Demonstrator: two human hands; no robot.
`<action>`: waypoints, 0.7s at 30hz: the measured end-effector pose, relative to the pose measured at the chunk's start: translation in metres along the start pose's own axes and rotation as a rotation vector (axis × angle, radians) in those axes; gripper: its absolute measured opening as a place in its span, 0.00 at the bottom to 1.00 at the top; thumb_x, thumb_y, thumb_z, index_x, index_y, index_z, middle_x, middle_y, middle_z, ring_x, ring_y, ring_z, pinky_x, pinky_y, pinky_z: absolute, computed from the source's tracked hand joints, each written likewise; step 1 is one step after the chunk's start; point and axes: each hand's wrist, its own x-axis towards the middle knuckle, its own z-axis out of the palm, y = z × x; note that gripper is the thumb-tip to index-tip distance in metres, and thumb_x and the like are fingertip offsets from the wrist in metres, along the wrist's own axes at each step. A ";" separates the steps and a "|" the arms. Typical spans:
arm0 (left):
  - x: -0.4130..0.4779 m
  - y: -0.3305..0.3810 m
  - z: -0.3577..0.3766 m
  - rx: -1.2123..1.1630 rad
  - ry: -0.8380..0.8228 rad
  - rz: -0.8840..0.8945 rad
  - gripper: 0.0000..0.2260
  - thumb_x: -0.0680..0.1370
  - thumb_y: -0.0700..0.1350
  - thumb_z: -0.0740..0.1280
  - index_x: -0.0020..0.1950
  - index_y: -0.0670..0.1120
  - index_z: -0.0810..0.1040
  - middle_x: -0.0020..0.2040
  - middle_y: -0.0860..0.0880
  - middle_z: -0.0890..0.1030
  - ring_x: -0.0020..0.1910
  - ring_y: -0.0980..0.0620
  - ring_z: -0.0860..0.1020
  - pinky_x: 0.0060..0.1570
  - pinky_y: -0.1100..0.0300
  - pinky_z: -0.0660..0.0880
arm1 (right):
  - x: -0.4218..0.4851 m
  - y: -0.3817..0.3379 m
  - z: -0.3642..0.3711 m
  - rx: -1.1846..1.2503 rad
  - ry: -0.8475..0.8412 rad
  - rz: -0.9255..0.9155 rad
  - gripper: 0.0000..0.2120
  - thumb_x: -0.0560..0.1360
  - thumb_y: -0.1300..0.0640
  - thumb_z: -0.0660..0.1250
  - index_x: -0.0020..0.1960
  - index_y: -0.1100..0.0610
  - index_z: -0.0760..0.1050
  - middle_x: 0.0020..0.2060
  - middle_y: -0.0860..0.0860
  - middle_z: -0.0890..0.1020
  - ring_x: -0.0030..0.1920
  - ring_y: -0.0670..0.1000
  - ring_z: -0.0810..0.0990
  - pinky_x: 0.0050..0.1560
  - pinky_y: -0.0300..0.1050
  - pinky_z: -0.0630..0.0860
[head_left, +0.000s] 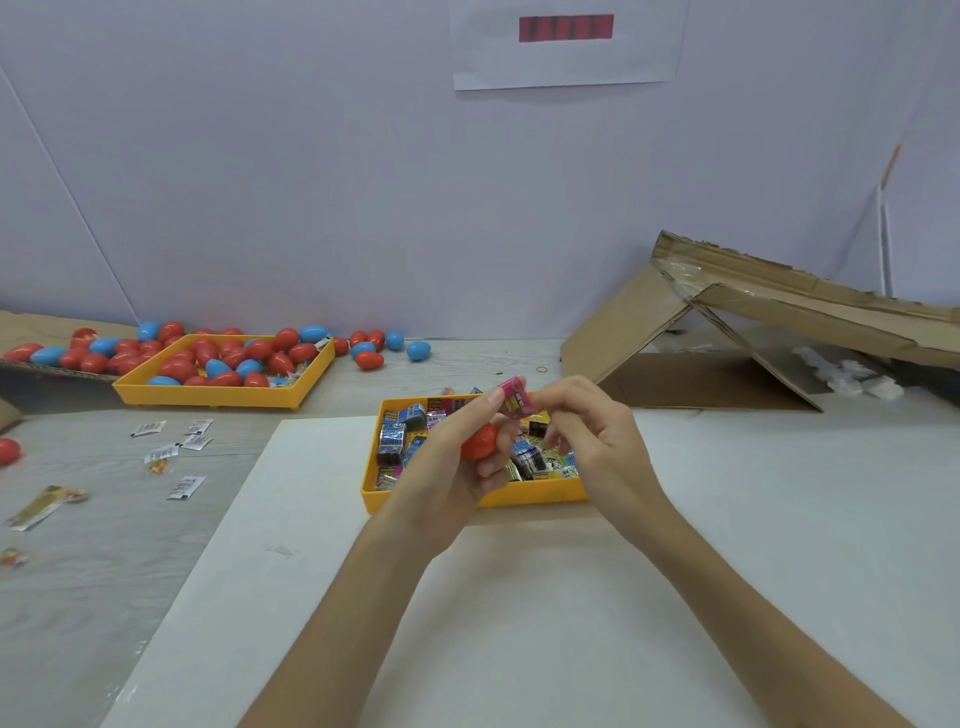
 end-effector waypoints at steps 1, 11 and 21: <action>0.000 0.000 -0.001 -0.018 0.011 -0.009 0.11 0.77 0.55 0.70 0.54 0.49 0.84 0.35 0.51 0.72 0.30 0.55 0.63 0.28 0.64 0.63 | 0.000 -0.001 0.000 -0.009 -0.027 0.013 0.11 0.78 0.63 0.61 0.48 0.55 0.82 0.46 0.50 0.79 0.38 0.50 0.77 0.41 0.38 0.72; 0.000 -0.004 0.007 0.043 0.013 -0.150 0.09 0.79 0.55 0.70 0.46 0.50 0.81 0.36 0.52 0.73 0.30 0.55 0.64 0.29 0.63 0.61 | -0.004 -0.002 0.001 -0.201 0.139 -0.300 0.05 0.73 0.62 0.74 0.39 0.60 0.80 0.45 0.50 0.77 0.40 0.50 0.76 0.39 0.44 0.73; -0.001 -0.002 0.012 0.082 0.010 -0.147 0.12 0.80 0.57 0.67 0.50 0.49 0.78 0.37 0.52 0.74 0.30 0.55 0.64 0.30 0.62 0.60 | -0.008 -0.005 0.003 0.022 0.158 -0.160 0.03 0.74 0.61 0.71 0.42 0.57 0.81 0.39 0.51 0.83 0.39 0.59 0.80 0.41 0.56 0.78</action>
